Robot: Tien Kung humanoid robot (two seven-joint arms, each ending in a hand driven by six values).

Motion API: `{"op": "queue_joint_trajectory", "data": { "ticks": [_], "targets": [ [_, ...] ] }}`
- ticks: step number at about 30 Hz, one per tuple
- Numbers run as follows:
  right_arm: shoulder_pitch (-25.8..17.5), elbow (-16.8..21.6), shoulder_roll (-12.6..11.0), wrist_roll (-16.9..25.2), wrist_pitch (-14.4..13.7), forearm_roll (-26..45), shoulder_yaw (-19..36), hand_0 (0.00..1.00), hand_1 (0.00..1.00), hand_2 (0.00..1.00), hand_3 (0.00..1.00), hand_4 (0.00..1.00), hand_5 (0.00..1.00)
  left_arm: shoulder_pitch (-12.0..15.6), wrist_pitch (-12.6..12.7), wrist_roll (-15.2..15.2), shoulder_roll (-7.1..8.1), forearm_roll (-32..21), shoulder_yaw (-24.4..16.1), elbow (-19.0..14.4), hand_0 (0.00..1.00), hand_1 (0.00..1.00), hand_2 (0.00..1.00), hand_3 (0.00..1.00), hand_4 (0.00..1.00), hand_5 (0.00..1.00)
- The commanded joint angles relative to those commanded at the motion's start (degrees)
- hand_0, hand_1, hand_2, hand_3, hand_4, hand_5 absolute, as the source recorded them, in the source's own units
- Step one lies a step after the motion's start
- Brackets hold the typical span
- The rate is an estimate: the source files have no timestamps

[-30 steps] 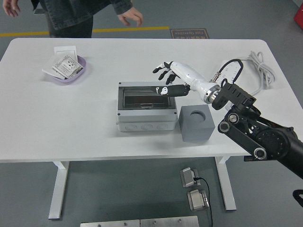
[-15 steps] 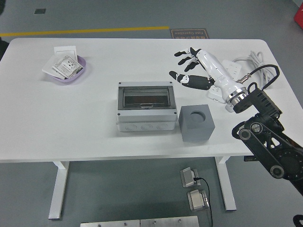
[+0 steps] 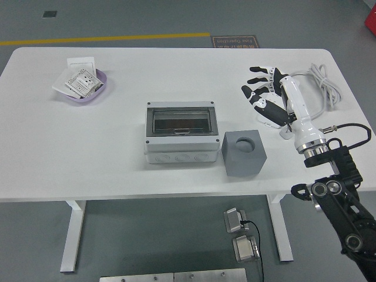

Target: Pick up the cylinder from the cube,place it in the box,flap close box

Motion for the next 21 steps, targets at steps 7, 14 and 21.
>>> {"op": "queue_joint_trajectory", "data": {
  "ticks": [7,14,21],
  "targets": [
    [-3.4,-1.9,0.5,2.2,0.1,9.6,0.3,0.494,0.449,0.595,0.726,0.820,0.486,0.2,0.0,-0.1,-0.20,-0.9,0.4,0.0,0.639,0.671,0.650,0.666,0.744,0.300],
    [-4.3,-3.0,1.1,2.6,0.5,14.3,0.0,0.515,0.473,0.610,0.755,0.826,0.493,0.8,0.3,-0.4,-0.24,-2.1,0.8,0.0,0.639,0.670,0.650,0.667,0.744,0.301],
    [-4.7,-2.8,1.4,2.3,0.6,13.8,0.3,0.554,0.499,0.625,0.769,0.846,0.503,1.0,0.3,-0.4,-0.28,-2.6,1.0,0.0,0.639,0.670,0.650,0.666,0.740,0.302]
  ]
}}
